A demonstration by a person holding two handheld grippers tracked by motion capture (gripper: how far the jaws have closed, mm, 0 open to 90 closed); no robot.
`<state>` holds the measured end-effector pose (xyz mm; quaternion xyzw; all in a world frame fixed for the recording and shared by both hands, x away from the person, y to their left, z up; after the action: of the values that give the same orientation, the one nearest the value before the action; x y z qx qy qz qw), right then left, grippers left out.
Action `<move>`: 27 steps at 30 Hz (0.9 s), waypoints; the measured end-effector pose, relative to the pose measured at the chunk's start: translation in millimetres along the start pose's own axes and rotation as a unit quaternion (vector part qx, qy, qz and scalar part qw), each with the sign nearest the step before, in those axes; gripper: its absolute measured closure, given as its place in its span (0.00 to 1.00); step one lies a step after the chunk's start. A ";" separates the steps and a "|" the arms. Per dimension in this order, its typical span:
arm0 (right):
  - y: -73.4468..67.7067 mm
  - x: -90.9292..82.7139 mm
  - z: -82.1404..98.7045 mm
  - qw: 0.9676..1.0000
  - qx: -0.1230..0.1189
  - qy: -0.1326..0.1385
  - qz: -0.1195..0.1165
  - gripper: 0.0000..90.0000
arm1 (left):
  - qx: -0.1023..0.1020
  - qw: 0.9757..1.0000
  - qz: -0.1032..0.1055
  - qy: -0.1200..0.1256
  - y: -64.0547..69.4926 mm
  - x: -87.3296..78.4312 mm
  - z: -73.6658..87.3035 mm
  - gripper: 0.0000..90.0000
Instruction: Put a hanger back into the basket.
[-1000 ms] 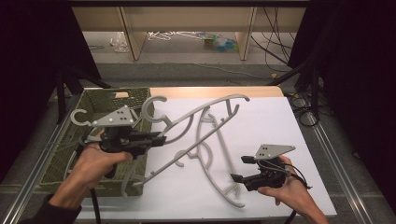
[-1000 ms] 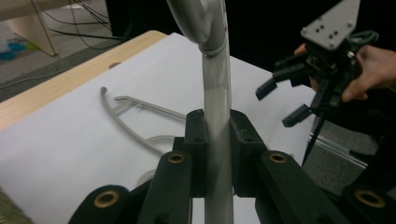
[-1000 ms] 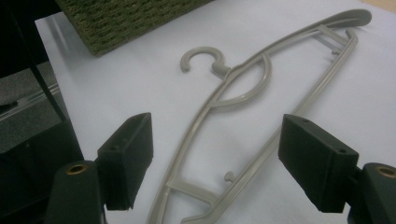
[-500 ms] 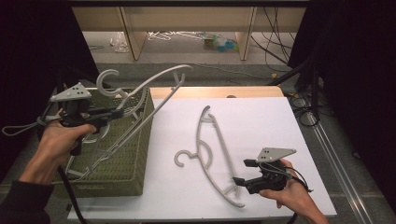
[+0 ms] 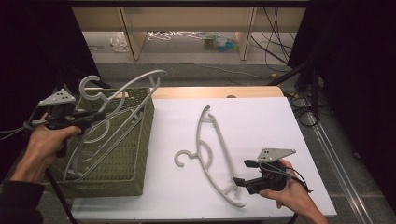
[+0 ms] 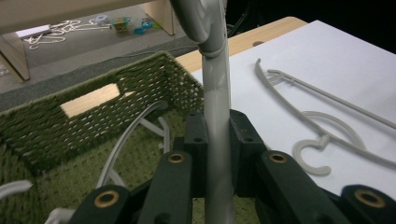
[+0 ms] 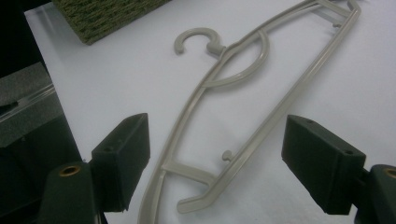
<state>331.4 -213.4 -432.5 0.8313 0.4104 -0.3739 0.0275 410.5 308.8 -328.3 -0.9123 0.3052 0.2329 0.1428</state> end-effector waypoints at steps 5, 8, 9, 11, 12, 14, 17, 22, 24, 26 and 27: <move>-0.9 -0.1 0.0 1.000 0.001 0.000 0.001 0.25 | -0.007 1.000 -0.013 -0.002 -11.0 -3.5 13.5 0.88; -0.8 -1.1 0.4 1.000 0.003 0.003 -0.001 0.24 | -0.012 1.000 -0.018 -0.004 -16.1 -4.0 21.4 0.88; -0.5 -1.0 0.9 1.000 0.004 0.001 -0.001 0.24 | -0.012 1.000 -0.022 -0.010 -18.6 -3.9 25.9 0.88; -0.5 -1.0 1.6 1.000 0.005 -0.002 0.000 0.24 | -0.008 1.000 -0.023 -0.015 -20.1 -4.1 28.1 0.88; 0.0 -0.4 2.1 1.000 0.004 -0.002 -0.001 0.24 | -0.009 1.000 -0.024 -0.018 -20.7 -4.1 30.3 0.88; -0.1 0.3 2.8 1.000 0.005 -0.003 -0.001 0.24 | -0.007 0.999 -0.025 -0.024 -22.9 -4.5 35.2 0.88; -0.3 1.0 2.9 1.000 0.002 -0.004 -0.004 0.23 | -0.011 0.999 -0.026 -0.030 -24.1 -4.4 42.7 0.88; -1.4 1.0 3.2 1.000 0.003 -0.007 -0.005 0.23 | -0.006 0.998 -0.028 -0.048 -28.9 -5.4 52.4 0.88; -0.8 1.8 3.4 1.000 0.000 -0.006 -0.005 0.23 | -0.007 0.998 -0.028 -0.052 -29.8 -3.4 56.2 0.88; -0.8 2.1 3.9 1.000 0.004 -0.008 -0.004 0.23 | -0.006 0.998 -0.027 -0.060 -31.5 -2.0 59.8 0.88; -0.8 2.3 4.0 1.000 0.003 -0.008 -0.003 0.23 | -0.010 0.998 -0.027 -0.061 -31.7 -0.6 61.7 0.88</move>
<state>329.3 -212.8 -436.6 0.8270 0.4117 -0.3818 0.0266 409.0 358.4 -376.7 -0.9056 0.2693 0.2868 0.1584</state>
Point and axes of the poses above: each handheld gripper's, and its own axes: x roughly forward along the jaws, z roughly out of its underside, y roughly to its right, the point moved 3 cm from there along x, roughly forward along the jaws, and after that the axes turned 11 degrees about x, right-handed, at the moved point
